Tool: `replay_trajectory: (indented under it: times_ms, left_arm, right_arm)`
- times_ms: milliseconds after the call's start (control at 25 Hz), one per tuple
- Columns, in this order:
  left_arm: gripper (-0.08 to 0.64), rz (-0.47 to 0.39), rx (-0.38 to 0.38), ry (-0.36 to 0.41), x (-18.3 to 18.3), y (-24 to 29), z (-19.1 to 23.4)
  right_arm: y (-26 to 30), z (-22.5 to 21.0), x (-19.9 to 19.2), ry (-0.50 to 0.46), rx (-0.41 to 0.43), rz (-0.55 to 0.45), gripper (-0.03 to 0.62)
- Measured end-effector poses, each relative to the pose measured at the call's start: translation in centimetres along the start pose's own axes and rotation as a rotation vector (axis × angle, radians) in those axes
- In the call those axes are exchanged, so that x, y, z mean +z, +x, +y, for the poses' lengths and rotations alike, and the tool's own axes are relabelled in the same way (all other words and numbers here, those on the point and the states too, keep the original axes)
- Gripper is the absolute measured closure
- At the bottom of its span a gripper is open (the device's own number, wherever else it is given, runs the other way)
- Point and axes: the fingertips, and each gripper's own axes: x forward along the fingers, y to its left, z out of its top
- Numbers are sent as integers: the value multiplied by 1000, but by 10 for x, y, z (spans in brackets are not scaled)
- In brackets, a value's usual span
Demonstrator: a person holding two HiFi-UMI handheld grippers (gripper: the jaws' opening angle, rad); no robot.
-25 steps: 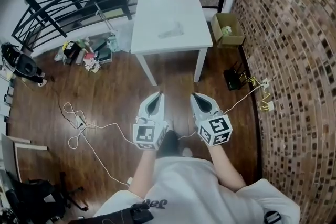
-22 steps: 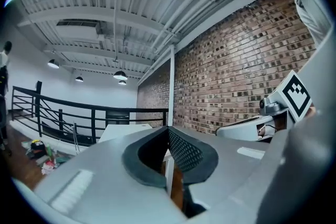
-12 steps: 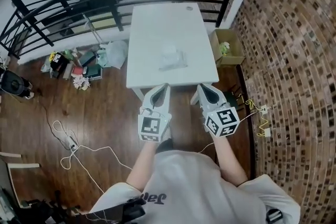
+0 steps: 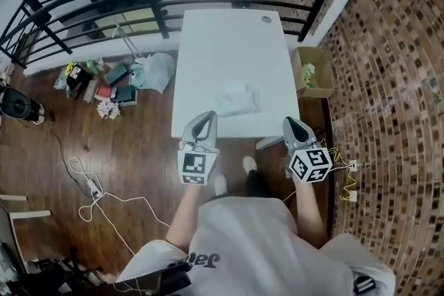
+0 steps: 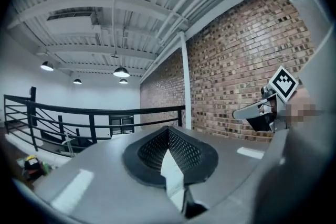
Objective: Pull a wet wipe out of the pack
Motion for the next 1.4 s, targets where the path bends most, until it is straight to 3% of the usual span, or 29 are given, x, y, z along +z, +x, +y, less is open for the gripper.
replay_trajectory:
  times_ms: [160, 360, 760, 1040, 1240, 1400]
  left_arm:
    - [545, 34, 79, -39, -14, 20, 27]
    - [545, 15, 86, -73, -5, 57, 28]
    - [545, 38, 60, -42, -3, 78, 15]
    - [545, 65, 84, -37, -10, 75, 26]
    - [545, 80, 87, -34, -15, 74, 22]
    - [545, 90, 96, -34, -17, 73, 21]
  right_arm:
    - [40, -32, -10, -21, 51, 64, 603]
    - [84, -67, 14, -87, 170, 75, 603]
    - [141, -115, 57, -514, 469, 222, 586]
    - [195, -56, 43, -762, 786, 400, 517]
    - [206, 4, -20, -873, 1040, 588, 457]
    - [213, 34, -77, -953, 1147, 709, 457]
